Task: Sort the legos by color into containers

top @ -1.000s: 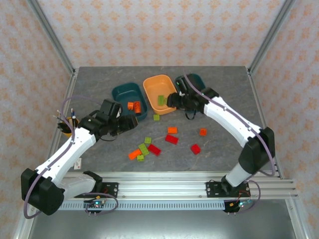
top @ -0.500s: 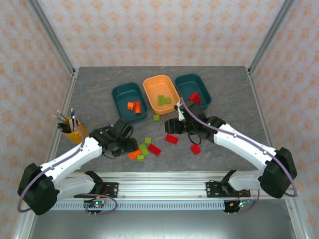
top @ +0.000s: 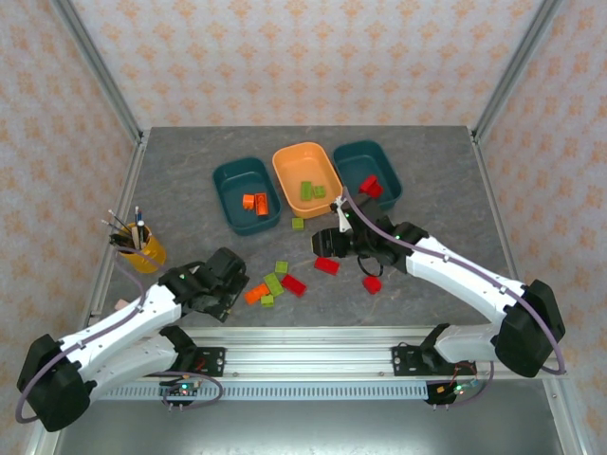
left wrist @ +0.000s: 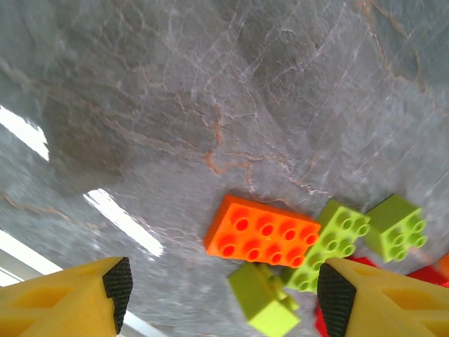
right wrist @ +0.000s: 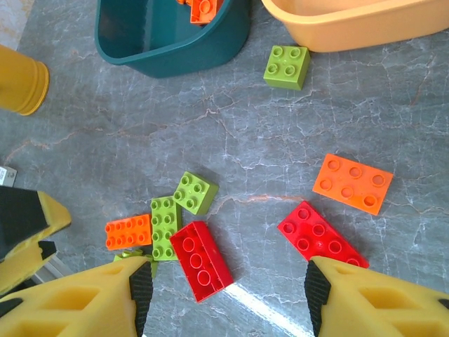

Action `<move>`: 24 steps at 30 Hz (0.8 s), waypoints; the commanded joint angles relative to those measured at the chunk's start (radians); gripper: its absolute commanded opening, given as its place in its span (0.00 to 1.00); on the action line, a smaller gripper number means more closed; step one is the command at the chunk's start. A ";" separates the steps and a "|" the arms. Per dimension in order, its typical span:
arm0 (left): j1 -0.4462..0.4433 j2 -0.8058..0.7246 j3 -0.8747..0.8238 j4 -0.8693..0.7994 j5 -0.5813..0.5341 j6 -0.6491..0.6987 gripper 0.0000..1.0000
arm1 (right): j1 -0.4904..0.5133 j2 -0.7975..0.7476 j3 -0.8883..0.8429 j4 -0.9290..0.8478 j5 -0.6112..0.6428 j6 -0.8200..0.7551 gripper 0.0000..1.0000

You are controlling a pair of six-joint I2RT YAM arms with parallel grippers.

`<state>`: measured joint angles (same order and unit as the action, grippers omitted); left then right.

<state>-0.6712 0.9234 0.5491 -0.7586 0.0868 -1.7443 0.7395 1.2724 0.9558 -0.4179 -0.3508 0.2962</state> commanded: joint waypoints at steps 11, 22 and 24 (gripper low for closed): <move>-0.099 0.291 0.103 0.216 -0.079 -0.652 0.89 | 0.008 -0.011 -0.002 -0.002 -0.012 -0.019 0.61; -0.121 0.332 0.110 0.219 -0.055 -0.716 0.89 | 0.008 0.001 0.004 -0.019 0.016 -0.020 0.61; -0.122 0.340 0.095 0.233 -0.056 -0.727 0.88 | 0.008 0.007 0.006 -0.019 0.020 -0.016 0.61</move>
<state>-0.7860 1.2613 0.6537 -0.5247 0.0448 -2.0254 0.7395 1.2724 0.9535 -0.4213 -0.3595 0.2905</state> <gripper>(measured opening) 0.884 0.613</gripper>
